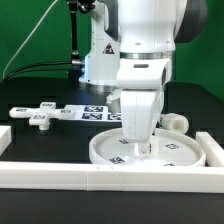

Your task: Assemble round table

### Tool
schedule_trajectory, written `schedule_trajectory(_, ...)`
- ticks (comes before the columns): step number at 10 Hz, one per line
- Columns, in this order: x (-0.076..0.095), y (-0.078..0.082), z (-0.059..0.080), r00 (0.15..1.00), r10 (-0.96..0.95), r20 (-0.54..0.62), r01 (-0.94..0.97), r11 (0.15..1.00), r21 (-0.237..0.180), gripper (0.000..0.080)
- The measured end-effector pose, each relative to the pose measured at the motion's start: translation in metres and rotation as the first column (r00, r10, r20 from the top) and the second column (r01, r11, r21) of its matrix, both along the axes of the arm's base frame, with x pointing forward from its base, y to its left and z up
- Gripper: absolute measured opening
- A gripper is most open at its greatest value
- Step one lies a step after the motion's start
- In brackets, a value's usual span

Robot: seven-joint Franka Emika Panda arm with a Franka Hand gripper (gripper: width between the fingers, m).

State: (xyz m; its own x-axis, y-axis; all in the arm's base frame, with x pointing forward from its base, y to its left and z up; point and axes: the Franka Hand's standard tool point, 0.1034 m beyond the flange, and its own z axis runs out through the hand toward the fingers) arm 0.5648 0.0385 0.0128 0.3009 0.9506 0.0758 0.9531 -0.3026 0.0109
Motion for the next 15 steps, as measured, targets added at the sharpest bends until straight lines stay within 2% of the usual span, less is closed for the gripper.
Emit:
schedule_trajectory(1, 0.000, 0.000, 0.000, 1.000, 0.000, 0.000, 0.000, 1.000, 0.000, 0.0585)
schedule_trajectory(2, 0.000, 0.000, 0.001, 1.000, -0.007, 0.001, 0.007, 1.000, 0.000, 0.0585)
schedule_trajectory(3, -0.002, 0.000, 0.009, 0.999, -0.037, 0.005, 0.037, 0.999, -0.002, 0.0638)
schedule_trajectory(7, -0.023, 0.003, 0.045, 0.974, -0.226, 0.026, 0.227, 0.974, -0.003, 0.0649)
schedule_trajectory(8, -0.028, 0.007, 0.048, 0.958, -0.285, 0.029, 0.285, 0.959, 0.005, 0.0649)
schedule_trajectory(9, -0.028, 0.011, 0.048, 0.949, -0.309, 0.058, 0.308, 0.951, 0.024, 0.0649)
schedule_trajectory(10, -0.027, 0.013, 0.046, 0.942, -0.309, 0.131, 0.303, 0.951, 0.062, 0.0649)
schedule_trajectory(11, -0.034, 0.012, 0.042, 0.940, -0.327, 0.096, 0.324, 0.945, 0.049, 0.0649)
schedule_trajectory(12, -0.033, 0.012, 0.042, 0.937, -0.336, 0.093, 0.333, 0.942, 0.050, 0.0649)
schedule_trajectory(15, -0.035, 0.012, 0.042, 0.864, -0.498, 0.066, 0.494, 0.866, 0.074, 0.0649)
